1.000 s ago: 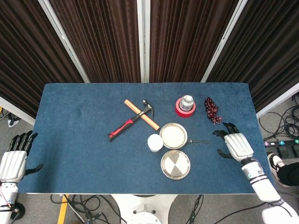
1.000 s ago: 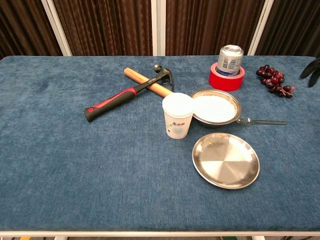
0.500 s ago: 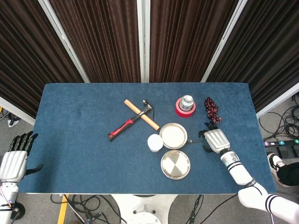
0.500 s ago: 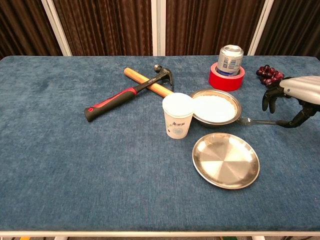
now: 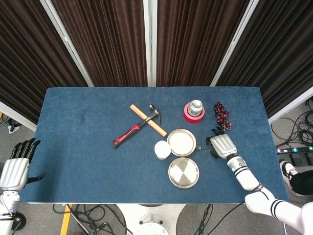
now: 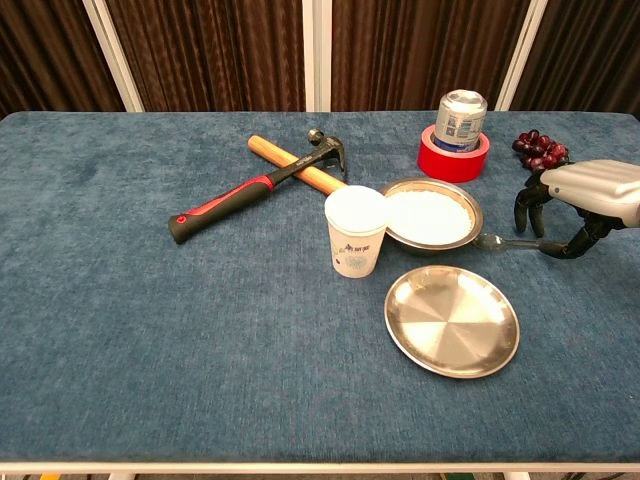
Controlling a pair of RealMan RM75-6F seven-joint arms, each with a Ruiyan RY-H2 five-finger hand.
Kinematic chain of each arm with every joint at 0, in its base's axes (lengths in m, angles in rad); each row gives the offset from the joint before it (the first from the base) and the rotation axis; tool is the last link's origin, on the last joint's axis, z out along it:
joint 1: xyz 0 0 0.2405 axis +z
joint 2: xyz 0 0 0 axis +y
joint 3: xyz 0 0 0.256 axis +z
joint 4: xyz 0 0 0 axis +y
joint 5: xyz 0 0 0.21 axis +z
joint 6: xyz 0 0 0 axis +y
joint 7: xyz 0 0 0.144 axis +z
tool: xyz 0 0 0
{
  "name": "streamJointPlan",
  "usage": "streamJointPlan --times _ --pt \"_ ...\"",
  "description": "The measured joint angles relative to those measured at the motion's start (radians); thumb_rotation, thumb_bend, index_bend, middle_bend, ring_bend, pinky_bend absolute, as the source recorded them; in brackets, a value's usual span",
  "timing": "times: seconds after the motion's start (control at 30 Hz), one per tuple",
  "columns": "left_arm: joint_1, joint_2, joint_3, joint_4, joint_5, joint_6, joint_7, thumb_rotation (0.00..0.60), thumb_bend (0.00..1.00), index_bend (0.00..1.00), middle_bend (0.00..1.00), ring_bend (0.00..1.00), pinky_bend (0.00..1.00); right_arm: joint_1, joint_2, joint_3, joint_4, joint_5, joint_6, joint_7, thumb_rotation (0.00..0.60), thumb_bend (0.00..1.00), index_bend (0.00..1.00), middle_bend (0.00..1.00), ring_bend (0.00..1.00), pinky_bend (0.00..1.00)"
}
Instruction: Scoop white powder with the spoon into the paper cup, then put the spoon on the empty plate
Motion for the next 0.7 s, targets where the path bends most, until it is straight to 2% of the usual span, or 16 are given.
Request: streamJointPlan --times 0.7 --pt "0.001 -0.013 0.001 0.022 0.0 -0.001 -0.025 0.6 0.09 0.13 0.14 0.05 0.03 0.001 -0.057 -0.032 0.075 -0.047 0.057 0.005 0.6 0.28 0.47 0.52 0.13 0.0"
